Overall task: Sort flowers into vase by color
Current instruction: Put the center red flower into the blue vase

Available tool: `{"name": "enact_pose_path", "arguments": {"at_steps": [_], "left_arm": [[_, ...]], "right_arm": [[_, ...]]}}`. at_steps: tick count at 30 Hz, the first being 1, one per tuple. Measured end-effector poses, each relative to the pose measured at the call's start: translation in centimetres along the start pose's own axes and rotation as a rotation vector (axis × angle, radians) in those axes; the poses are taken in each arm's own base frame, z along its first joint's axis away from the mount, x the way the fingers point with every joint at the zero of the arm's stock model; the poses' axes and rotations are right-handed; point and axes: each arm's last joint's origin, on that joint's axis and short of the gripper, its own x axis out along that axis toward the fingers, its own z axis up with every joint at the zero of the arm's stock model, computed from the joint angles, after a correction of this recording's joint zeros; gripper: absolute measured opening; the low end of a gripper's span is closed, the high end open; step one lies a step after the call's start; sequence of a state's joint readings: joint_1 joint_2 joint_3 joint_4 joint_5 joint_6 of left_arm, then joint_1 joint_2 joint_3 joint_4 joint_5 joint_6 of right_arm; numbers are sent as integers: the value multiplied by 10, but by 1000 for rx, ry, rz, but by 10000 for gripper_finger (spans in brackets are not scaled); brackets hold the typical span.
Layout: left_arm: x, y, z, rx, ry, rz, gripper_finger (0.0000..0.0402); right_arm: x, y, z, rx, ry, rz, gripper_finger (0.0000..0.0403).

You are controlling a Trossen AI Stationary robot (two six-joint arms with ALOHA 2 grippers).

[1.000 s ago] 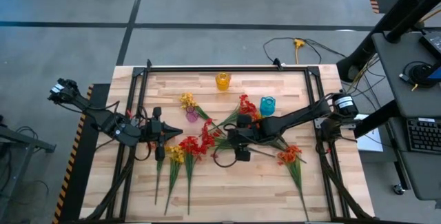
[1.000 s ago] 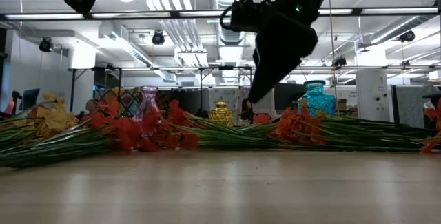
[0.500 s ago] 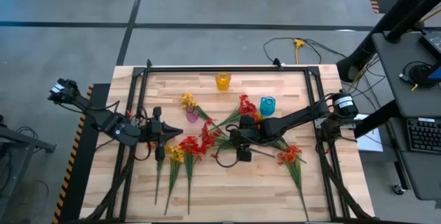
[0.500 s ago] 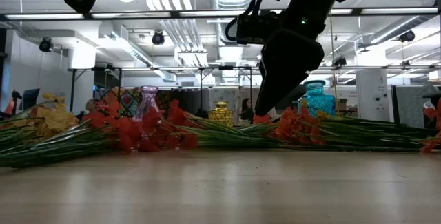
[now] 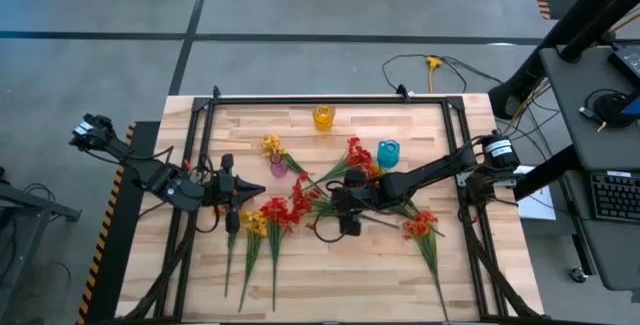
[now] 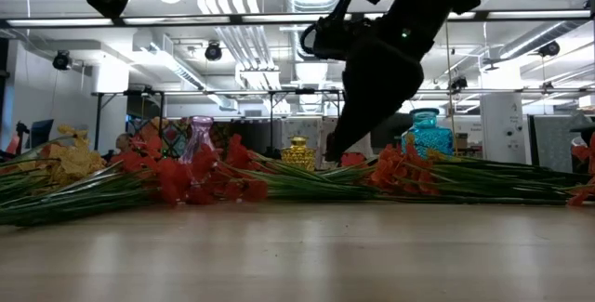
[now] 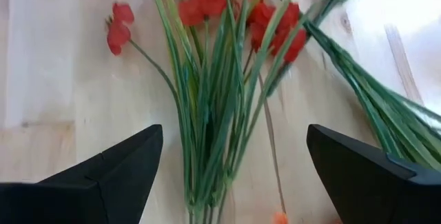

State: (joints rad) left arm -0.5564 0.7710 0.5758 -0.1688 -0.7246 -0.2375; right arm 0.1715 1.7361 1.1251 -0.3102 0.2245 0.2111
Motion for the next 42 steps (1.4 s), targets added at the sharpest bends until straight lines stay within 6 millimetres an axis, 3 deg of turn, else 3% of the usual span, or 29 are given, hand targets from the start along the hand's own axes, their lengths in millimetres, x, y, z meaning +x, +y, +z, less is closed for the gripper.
{"name": "enact_pose_path", "arguments": {"at_steps": [19, 22, 28, 33, 37, 42], "left_arm": [[0, 0, 1, -7, -8, 0, 0], [0, 0, 1, -8, -9, 0, 0], [0, 0, 2, -12, -14, -2, 0], [0, -1, 1, -11, -13, -2, 0], [0, -1, 1, 0, -13, -1, 0], [0, -1, 1, 3, -14, -1, 0]], "right_arm": [[6, 1, -1, 18, -84, 32, 352], [12, 2, -3, 13, -75, 31, 352], [42, 5, -14, -29, -25, 18, 352], [46, 3, -14, -18, -25, 15, 351], [45, 1, -13, -1, -27, 9, 331], [47, -5, -12, 34, -25, 1, 271]]}}
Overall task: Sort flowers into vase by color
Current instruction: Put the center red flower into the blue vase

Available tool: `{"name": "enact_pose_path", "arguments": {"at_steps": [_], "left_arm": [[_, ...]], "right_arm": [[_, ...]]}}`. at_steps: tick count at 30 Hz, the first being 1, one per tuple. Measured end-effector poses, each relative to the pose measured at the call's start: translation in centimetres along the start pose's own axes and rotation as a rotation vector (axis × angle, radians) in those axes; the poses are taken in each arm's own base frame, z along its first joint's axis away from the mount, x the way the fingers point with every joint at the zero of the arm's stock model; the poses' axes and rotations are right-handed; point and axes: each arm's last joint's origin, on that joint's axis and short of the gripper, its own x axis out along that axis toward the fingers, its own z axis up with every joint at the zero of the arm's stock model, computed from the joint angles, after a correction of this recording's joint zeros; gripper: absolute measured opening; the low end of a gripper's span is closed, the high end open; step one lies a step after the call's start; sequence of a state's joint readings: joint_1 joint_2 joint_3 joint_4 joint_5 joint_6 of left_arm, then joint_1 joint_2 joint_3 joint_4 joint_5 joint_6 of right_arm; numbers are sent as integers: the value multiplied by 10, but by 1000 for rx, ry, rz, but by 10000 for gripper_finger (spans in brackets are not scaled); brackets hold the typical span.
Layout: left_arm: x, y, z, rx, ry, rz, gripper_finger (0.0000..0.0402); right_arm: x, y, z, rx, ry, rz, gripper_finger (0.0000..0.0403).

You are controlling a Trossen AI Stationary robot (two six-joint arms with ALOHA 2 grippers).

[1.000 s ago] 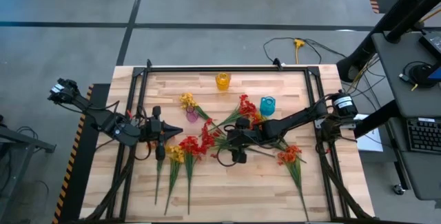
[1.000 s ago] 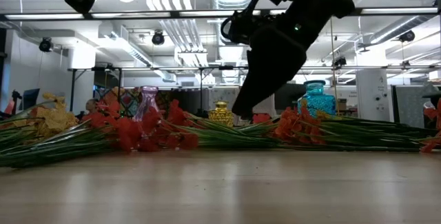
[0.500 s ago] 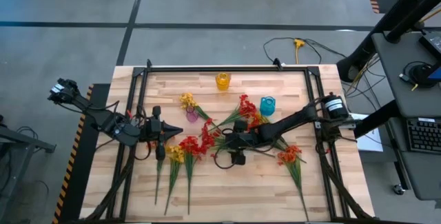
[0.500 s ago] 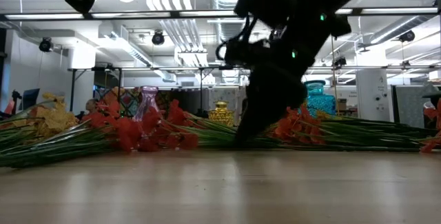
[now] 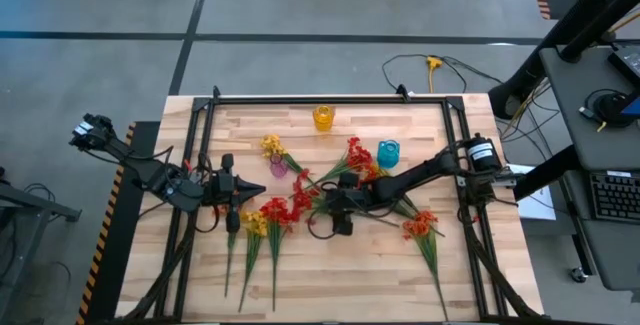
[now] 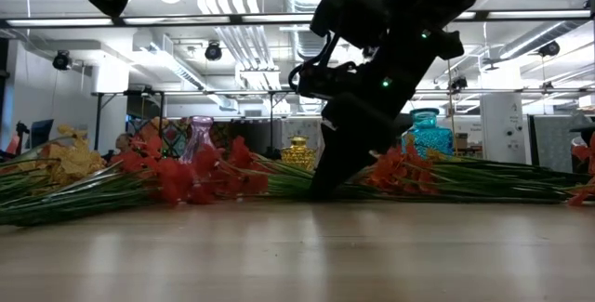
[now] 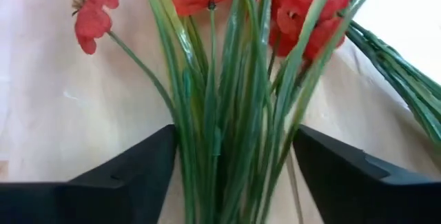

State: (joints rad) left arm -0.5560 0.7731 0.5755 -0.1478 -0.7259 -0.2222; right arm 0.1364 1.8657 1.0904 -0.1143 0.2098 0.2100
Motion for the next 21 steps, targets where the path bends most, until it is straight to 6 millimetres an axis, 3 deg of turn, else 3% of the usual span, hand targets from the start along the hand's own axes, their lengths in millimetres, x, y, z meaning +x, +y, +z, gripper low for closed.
{"name": "enact_pose_path", "arguments": {"at_steps": [14, 18, 21], "left_arm": [[0, 0, 0, -3, -4, -1, 0], [0, 0, 1, -5, -6, -1, 0], [0, 0, 1, -6, -6, -1, 0]], "right_arm": [[1, -1, 0, 9, 7, 24, 62], [-3, -1, 2, 21, 1, 33, 23], [-12, -2, 7, 35, -22, 39, 17]]}}
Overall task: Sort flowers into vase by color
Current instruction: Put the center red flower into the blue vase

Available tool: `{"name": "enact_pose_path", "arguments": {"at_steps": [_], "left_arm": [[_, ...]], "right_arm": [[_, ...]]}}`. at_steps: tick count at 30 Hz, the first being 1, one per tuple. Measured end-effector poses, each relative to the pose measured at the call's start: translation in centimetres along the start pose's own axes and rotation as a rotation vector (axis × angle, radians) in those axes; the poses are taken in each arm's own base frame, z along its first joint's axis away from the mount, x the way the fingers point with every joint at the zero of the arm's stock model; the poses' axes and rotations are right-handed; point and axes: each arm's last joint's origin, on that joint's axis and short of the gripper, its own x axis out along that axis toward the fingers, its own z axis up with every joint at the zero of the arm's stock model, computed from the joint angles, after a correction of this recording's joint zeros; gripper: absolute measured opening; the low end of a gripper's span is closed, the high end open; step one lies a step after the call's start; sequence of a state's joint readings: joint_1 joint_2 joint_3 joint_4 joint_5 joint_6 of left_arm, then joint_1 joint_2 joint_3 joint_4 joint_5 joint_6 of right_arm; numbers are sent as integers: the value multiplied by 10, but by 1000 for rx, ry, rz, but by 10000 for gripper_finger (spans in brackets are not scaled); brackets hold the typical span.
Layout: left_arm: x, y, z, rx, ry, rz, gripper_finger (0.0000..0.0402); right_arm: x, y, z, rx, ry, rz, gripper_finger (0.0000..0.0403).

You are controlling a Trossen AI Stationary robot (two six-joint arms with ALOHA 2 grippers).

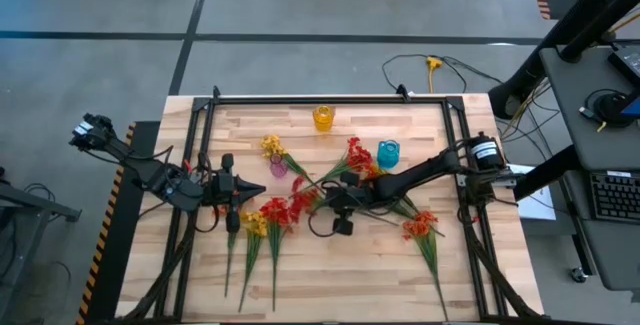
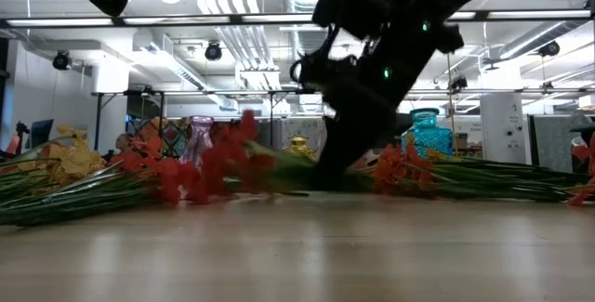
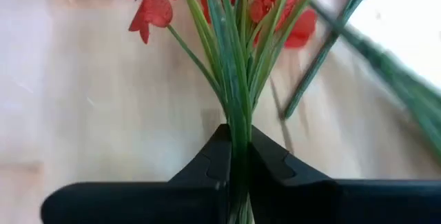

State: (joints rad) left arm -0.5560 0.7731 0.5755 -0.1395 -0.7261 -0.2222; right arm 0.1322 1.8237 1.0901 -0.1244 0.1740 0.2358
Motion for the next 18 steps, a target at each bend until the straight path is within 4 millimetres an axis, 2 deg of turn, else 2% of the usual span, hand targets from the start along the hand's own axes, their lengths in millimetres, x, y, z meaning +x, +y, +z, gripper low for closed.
{"name": "enact_pose_path", "arguments": {"at_steps": [4, 10, 18], "left_arm": [[0, 0, 1, -5, -5, -1, 0], [0, 0, 1, -8, -9, -2, 0], [0, 0, 3, -21, -24, -6, 0]], "right_arm": [[-16, -1, 9, 21, -49, 12, 26], [-51, -4, 24, 38, -126, 30, 27], [-117, -13, 50, 33, -362, 55, 27]]}}
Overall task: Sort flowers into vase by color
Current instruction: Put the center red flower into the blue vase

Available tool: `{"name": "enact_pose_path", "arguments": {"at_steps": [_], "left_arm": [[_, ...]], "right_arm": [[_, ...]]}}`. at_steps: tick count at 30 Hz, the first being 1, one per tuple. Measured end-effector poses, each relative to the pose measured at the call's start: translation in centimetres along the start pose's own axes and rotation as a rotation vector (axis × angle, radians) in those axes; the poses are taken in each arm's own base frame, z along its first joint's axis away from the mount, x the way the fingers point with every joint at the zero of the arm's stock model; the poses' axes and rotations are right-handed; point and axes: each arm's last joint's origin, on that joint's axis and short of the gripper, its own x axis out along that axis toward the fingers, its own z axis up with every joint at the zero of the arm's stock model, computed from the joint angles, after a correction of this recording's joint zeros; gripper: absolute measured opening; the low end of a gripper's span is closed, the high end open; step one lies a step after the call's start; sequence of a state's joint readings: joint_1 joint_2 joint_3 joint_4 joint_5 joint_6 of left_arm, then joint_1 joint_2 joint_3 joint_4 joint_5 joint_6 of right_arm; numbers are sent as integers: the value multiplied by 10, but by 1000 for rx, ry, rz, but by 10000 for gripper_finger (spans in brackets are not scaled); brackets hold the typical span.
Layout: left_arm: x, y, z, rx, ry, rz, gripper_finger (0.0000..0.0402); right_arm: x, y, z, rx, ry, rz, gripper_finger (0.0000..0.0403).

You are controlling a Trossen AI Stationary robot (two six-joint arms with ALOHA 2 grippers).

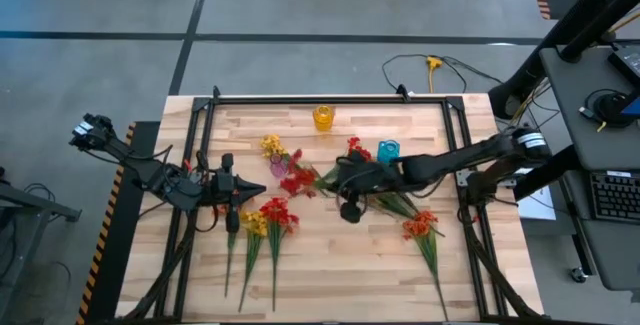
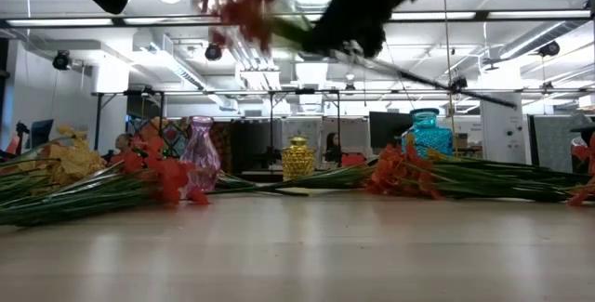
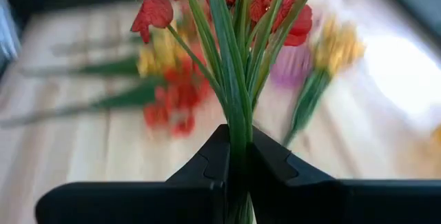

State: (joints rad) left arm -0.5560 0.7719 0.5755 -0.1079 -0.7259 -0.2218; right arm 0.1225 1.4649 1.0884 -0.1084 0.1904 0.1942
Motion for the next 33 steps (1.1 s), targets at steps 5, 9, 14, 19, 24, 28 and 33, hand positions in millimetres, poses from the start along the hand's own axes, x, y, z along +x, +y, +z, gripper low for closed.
{"name": "enact_pose_path", "arguments": {"at_steps": [5, 9, 14, 19, 24, 28, 33], "left_arm": [[0, 0, 0, 1, -3, 0, 0], [0, 0, 0, 1, -3, -1, 0], [0, 0, 0, 4, -4, -1, 0], [0, 0, 1, 3, -5, -1, 0], [0, 0, 1, 9, -5, -1, 0], [0, 0, 1, 21, -5, 0, 0], [0, 0, 1, 20, -7, -1, 0]], "right_arm": [[-26, -4, 17, -54, -263, 10, 27], [-37, -10, 13, -86, -458, 13, 27], [-44, -23, 4, -76, -664, -14, 27], [-45, -34, -5, -65, -756, -46, 27], [-46, -41, -7, -69, -776, -70, 27], [-46, -45, -6, -83, -786, -89, 27], [-54, -50, -1, -95, -824, -115, 27]]}}
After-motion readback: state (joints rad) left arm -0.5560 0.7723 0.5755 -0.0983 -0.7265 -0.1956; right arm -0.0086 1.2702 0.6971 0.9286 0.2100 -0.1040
